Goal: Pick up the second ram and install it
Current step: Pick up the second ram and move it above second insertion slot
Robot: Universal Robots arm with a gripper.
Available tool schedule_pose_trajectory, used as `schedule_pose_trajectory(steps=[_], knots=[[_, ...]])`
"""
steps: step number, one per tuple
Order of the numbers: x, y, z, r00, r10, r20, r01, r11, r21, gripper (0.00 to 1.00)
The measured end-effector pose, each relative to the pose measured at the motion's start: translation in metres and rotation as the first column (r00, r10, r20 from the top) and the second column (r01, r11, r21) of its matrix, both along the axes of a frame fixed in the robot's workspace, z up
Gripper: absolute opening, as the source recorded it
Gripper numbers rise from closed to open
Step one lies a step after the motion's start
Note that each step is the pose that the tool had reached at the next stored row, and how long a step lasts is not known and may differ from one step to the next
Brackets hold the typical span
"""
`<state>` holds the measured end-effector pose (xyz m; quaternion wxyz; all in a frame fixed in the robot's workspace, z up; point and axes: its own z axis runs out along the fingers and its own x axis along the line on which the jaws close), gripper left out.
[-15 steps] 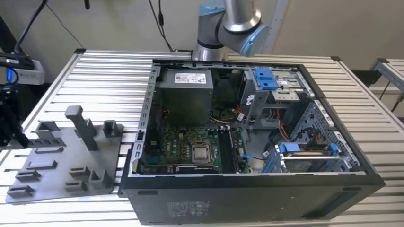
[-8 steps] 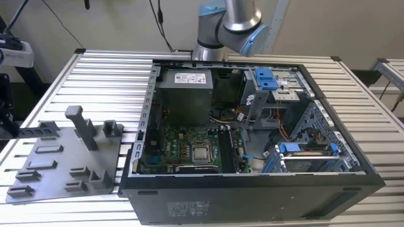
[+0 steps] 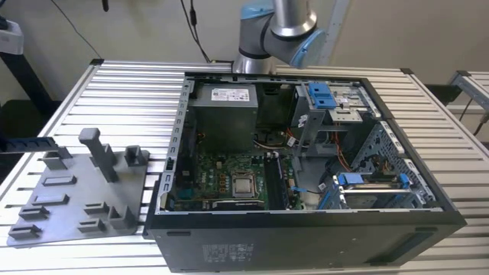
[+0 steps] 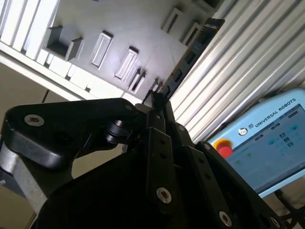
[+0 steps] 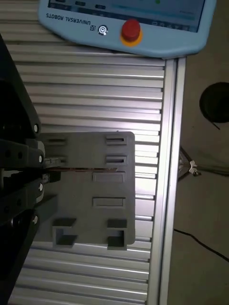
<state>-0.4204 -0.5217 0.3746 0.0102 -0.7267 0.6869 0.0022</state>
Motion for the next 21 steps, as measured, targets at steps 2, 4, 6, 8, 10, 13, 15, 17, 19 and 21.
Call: schedule_pose_trajectory(steps=[2,4,6,8,10,13,15,17,19,21], knots=[[0.0000,0.0000,0.0084,1.0000,0.000,0.0001,0.000,1.0000,0.0001,0.14],[0.0000,0.0000,0.0174,1.0000,0.000,0.0001,0.000,1.0000,0.0001,0.14],[0.0000,0.0000,0.0261,1.0000,0.001,0.0000,-0.001,1.0000,0.0000,0.14],[0.0000,0.0000,0.0328,1.0000,0.001,0.0001,-0.001,1.0000,0.0001,0.14],[0.0000,0.0000,0.0392,1.0000,0.001,0.0000,-0.001,1.0000,0.0000,0.14],[0.0000,0.0000,0.0509,1.0000,0.001,0.0000,-0.001,1.0000,0.0000,0.14],[0.0000,0.0000,0.0586,1.0000,0.002,0.0001,-0.002,1.0000,0.0002,0.14],[0.0000,0.0000,0.0651,1.0000,0.002,0.0001,-0.002,1.0000,0.0001,0.14],[0.0000,0.0000,0.0692,1.0000,0.002,0.0001,-0.002,1.0000,0.0001,0.14],[0.0000,0.0000,0.0707,1.0000,0.003,0.0001,-0.003,1.0000,-0.0001,0.14]])
